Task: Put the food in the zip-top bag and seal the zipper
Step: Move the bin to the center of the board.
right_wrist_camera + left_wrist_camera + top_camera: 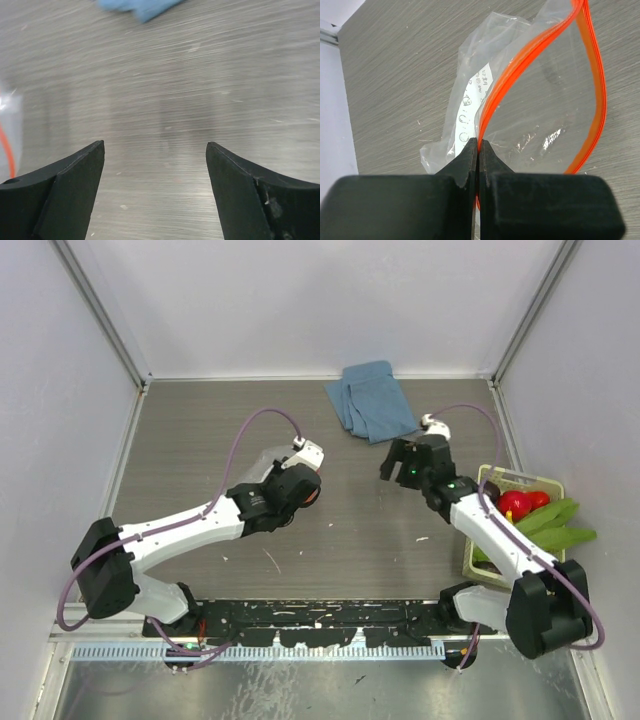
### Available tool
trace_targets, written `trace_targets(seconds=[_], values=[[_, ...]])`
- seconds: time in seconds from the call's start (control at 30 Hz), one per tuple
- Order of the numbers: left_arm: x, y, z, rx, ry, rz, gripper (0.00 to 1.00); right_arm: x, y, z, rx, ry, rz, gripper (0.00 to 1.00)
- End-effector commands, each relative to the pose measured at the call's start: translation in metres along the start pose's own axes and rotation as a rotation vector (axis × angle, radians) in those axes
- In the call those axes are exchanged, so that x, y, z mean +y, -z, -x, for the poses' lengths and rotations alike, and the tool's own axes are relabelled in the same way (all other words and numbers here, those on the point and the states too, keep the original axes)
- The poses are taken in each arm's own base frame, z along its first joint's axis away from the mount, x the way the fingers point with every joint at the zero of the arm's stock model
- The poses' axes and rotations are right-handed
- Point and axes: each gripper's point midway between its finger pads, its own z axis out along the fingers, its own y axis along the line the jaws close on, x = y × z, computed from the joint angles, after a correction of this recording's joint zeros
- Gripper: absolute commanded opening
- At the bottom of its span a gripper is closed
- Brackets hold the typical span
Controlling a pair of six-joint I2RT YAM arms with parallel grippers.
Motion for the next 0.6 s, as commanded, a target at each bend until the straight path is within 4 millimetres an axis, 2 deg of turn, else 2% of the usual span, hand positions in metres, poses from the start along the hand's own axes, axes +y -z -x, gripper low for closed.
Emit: trace_targets(seconds=[0.0,0.17,0.23,0.3,0.5,0.57], values=[[0.000,0.005,0.017,-0.069,0.094,-0.029,0.00,-0.061,0.021,0.028,-0.114,-0.061,-0.195,0.89],[-0.001,0.005,0.015,-0.064,0.096,-0.038,0.00,-0.123,0.030,0.062,-0.230,-0.172,-0.390,0.96],[0.000,0.007,0.015,-0.066,0.101,-0.044,0.00,-0.142,0.034,0.073,-0.272,-0.203,-0.447,1.00],[0.001,0.009,0.016,-0.073,0.109,-0.050,0.00,-0.153,0.035,0.082,-0.309,-0.208,-0.487,1.00],[0.001,0.010,0.016,-0.084,0.111,-0.055,0.00,-0.202,0.036,0.081,-0.315,-0.229,-0.685,1.00],[0.001,0.010,0.015,-0.080,0.107,-0.055,0.00,-0.211,0.034,0.078,-0.306,-0.222,-0.716,1.00]])
